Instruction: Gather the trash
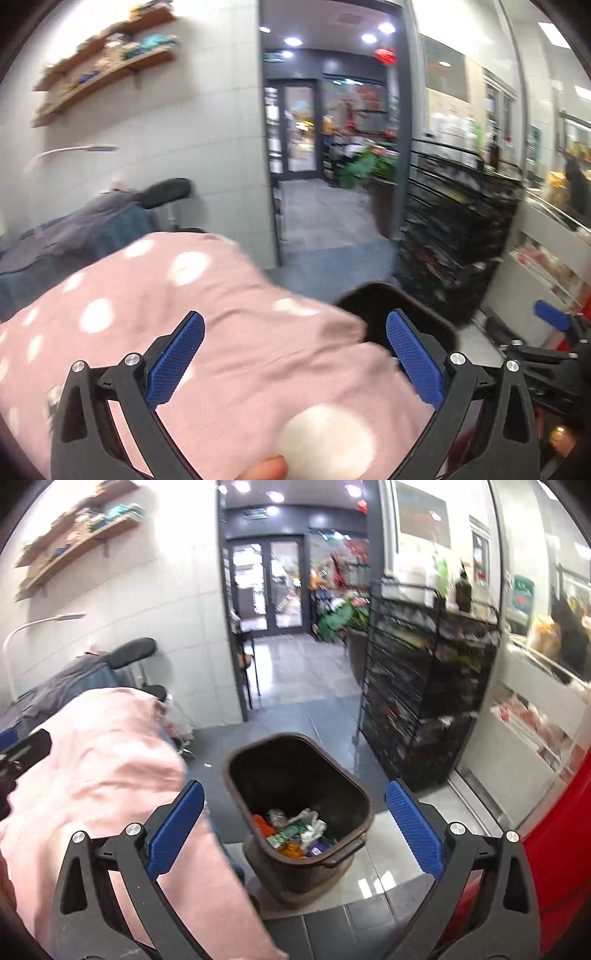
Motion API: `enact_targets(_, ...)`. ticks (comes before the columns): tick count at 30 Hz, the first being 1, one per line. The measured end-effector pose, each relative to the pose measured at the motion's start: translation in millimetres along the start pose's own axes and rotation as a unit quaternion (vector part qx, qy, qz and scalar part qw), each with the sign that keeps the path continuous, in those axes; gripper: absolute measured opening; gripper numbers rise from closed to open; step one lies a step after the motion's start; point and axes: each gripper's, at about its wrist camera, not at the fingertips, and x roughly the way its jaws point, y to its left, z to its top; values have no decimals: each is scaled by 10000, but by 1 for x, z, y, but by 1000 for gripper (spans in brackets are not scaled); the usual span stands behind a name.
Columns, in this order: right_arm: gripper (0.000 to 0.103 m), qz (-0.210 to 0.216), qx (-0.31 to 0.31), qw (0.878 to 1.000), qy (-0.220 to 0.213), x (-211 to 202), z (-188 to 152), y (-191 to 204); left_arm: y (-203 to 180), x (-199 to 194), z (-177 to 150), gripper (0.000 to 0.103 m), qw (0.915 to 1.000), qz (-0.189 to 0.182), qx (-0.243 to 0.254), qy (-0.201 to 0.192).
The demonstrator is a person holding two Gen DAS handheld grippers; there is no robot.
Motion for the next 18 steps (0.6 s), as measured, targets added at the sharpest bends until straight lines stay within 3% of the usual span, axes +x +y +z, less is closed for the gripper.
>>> enact_targets(5, 97, 257, -170, 9992, -236, -30, -12, 19, 15, -25, -19, 97, 9989, 367, -270, -120)
enact_targets(18, 97, 391, -583, 9947, -755, -76, -24, 42, 27, -74, -50, 97, 9966, 598, -315, -476)
